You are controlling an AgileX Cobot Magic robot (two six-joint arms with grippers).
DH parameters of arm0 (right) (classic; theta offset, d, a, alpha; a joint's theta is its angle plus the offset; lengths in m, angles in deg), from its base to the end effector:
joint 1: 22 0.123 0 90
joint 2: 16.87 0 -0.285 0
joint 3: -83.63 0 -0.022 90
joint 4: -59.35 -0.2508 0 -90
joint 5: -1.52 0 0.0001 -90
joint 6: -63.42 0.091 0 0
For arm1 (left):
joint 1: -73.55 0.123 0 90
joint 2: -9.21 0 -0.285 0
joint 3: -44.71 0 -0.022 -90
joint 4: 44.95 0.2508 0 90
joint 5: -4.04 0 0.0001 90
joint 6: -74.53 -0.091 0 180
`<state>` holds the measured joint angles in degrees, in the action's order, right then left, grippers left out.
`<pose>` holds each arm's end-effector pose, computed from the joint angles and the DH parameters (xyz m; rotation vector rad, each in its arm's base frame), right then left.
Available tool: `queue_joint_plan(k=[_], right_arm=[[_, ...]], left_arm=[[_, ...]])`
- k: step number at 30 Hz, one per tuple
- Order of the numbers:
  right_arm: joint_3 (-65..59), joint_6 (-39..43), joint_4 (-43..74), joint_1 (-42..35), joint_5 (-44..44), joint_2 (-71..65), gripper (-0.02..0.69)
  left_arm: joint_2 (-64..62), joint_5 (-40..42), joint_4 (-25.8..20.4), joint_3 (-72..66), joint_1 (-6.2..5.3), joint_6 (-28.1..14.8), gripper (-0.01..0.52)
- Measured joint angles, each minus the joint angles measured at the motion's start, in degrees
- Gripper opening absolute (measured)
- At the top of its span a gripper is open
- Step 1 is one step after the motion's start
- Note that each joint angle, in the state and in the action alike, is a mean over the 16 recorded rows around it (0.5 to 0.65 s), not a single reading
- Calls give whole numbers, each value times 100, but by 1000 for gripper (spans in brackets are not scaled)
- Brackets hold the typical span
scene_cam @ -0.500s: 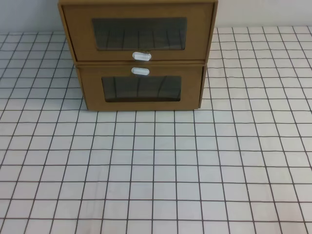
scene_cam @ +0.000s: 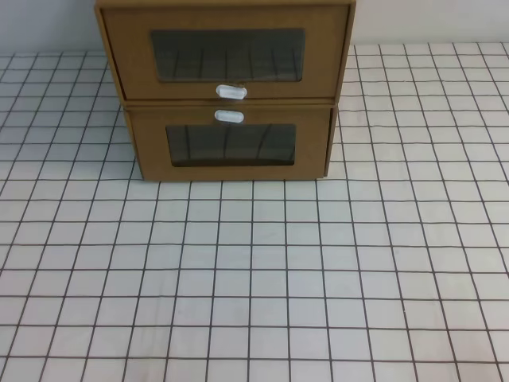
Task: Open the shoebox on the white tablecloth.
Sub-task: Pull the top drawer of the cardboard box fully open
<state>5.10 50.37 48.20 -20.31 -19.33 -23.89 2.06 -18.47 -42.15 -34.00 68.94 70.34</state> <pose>0.0525 0.0078 0.1740 -0.1174 1.8467 0.0525 0.0521 -0.0025 0.1698 0.1749 1.8831 0.0435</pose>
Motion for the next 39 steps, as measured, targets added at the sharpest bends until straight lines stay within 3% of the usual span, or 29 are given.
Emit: queue_joint_plan(k=[24,30,39], right_arm=[[0,0,0,0,0,0,-13],[0,0,0,0,0,0,-13],[0,0,0,0,0,0,-13]], left_arm=[[0,129,-96,0,0,85,-2],[0,437,-546,0,0,394,-2],[0,1128,-1760,0,0,932,-2]])
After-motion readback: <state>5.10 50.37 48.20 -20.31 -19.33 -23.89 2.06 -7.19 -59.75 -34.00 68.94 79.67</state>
